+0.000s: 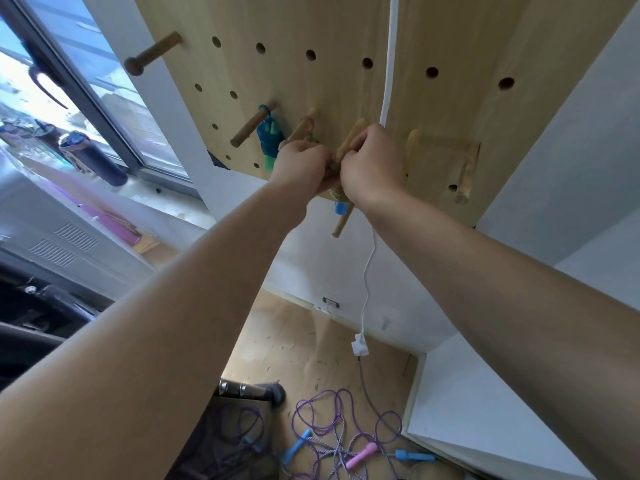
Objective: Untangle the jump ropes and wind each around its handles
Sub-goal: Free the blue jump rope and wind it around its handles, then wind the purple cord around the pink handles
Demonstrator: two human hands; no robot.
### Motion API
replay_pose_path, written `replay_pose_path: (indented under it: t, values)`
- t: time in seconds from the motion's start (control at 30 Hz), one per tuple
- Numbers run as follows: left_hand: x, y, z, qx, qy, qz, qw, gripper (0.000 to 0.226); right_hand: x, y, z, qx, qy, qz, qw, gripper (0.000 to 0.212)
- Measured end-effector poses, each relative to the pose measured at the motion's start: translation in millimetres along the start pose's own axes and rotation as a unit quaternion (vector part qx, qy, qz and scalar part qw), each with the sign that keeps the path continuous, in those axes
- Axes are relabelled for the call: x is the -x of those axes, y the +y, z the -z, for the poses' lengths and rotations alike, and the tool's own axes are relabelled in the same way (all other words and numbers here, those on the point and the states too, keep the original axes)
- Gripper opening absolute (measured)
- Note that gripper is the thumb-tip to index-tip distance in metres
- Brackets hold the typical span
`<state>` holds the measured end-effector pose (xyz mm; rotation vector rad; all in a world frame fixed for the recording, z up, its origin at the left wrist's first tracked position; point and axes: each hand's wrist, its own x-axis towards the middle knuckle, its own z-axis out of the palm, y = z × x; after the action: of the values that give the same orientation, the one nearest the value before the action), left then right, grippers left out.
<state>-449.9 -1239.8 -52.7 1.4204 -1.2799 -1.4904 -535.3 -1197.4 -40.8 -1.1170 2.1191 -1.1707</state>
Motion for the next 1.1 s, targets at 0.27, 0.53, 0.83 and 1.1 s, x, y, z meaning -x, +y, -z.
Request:
replay_pose_path:
  t: [0.27, 0.53, 0.83, 1.1]
  values:
    - [-7, 23, -14, 0.014, -0.012, 0.055, 0.998, 0.067, -13, -19, -1, -0.073, 0.019, -0.107, 0.991, 0.027]
    - [-19, 36, -28, -0.075, 0.005, 0.049, 0.996, 0.034, -15, -25, 3, -0.144, 0.045, -0.147, 0.978, 0.033]
    - [-6, 23, -16, -0.023, 0.021, 0.03, 0.999, 0.05, 3, -15, 12, -0.079, -0.014, -0.074, 0.994, 0.034]
    - [52, -19, 1, -0.085, 0.006, 0.012, 0.996, 0.026, 60, 8, 32, -0.07, -0.058, 0.045, 0.995, 0.021]
